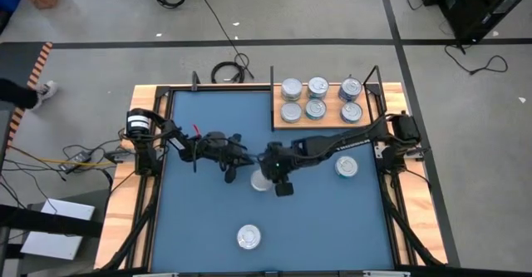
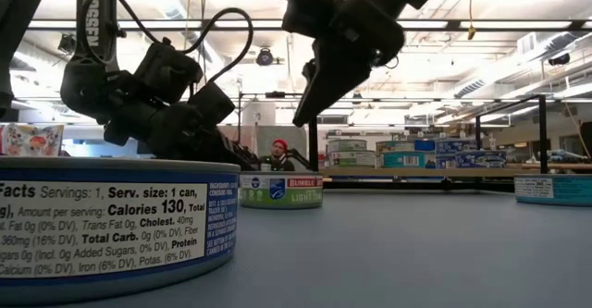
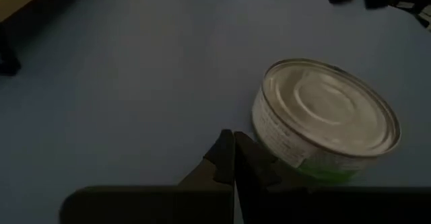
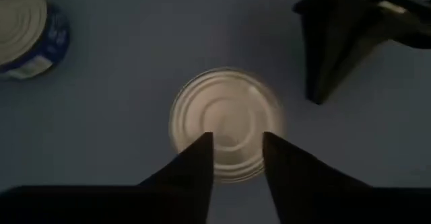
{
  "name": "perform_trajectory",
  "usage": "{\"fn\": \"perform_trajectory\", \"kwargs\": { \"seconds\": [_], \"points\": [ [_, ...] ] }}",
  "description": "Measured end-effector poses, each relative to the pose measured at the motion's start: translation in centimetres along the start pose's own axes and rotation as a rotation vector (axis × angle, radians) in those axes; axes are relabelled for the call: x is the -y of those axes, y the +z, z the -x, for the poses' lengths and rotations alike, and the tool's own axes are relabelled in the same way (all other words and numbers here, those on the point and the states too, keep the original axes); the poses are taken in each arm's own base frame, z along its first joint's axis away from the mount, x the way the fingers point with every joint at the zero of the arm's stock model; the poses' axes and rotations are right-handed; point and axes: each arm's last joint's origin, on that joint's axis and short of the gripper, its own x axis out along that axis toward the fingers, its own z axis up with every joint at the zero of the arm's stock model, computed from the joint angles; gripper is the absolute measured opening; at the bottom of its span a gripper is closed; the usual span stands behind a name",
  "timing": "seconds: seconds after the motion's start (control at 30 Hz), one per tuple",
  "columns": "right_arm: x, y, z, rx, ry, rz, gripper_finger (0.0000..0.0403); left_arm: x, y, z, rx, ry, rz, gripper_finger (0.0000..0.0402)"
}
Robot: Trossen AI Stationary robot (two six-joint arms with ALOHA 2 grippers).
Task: Stack canned seafood by type on shelf
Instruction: Stack the green tuna can on to the green tuna can on the shelf
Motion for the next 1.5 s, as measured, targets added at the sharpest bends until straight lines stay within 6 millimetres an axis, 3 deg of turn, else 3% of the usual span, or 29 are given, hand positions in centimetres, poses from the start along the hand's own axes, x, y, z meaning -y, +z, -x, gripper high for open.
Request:
{"fn": "perform_trajectory", "kwargs": {
  "seconds": [0.2,0.37,0.63,1.03,1.3,1.5],
  "points": [
    [-2.6,-1.0,-0.8,0.002,0.082,0.054,0.0013,0.8,0.8,-1.0,0.010,-0.037,-0.019,0.0005],
    [-3.7,-2.5,-1.9,0.019,0.117,0.064,0.0017,1.1,0.9,-1.2,0.011,-0.047,-0.026,0.0005],
    [-3.7,-4.4,-3.1,0.050,0.127,0.043,0.0009,1.0,0.9,-1.2,0.010,0.000,-0.025,0.0005],
    [-3.6,-4.6,-3.5,0.132,0.129,0.010,0.0005,0.9,0.4,-1.2,-0.044,0.027,-0.065,0.0005],
    [-3.6,-5.7,-6.0,0.074,0.104,-0.011,0.0005,1.0,0.3,-1.3,-0.054,0.025,-0.068,0.0005],
    [-2.8,-5.2,-5.8,0.115,0.062,-0.075,0.0003,1.6,0.4,-1.5,-0.055,0.008,-0.100,0.0005]
  ]
}}
